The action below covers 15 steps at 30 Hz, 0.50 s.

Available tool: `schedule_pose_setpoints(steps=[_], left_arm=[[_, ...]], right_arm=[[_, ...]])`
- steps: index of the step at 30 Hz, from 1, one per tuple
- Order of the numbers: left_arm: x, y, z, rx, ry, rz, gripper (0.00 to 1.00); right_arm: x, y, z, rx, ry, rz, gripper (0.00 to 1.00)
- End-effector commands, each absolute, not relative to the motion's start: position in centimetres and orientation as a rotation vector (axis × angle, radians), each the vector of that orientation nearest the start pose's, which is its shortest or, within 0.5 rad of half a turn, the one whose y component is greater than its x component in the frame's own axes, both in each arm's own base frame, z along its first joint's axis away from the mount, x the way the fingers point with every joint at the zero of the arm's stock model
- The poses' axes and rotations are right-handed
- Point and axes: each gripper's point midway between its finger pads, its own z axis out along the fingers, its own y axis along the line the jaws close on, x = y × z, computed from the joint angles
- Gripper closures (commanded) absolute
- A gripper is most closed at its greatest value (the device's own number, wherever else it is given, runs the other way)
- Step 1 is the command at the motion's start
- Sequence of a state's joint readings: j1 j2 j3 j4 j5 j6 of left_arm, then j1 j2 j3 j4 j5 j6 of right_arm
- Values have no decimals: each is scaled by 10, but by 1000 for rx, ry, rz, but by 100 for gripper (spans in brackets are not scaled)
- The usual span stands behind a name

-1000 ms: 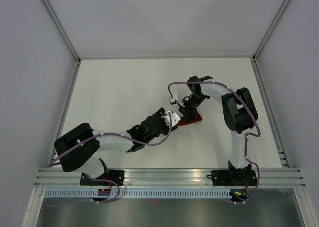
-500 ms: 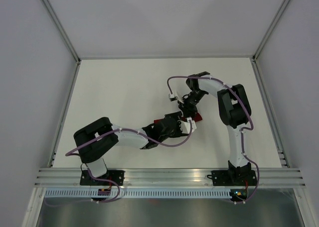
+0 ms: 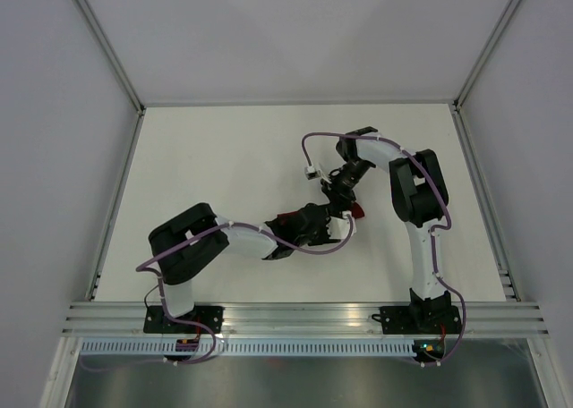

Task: Fold the napkin, place the utensils inside, and roll it up
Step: Roll the napkin at the center of the board.

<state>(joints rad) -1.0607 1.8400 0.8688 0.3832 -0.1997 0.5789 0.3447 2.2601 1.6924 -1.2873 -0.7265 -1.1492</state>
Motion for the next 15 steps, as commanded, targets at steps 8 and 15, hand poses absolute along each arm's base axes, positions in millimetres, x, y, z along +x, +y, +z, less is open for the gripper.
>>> schedule_pose_setpoints(steps=[8, 15], left_arm=[[270, -372, 13, 1590, 1722, -210, 54], [254, -376, -1, 1609, 1833, -338, 62]], right_arm=[[309, 175, -16, -1907, 2258, 1037, 68], [326, 185, 11, -1779, 2174, 951, 41]])
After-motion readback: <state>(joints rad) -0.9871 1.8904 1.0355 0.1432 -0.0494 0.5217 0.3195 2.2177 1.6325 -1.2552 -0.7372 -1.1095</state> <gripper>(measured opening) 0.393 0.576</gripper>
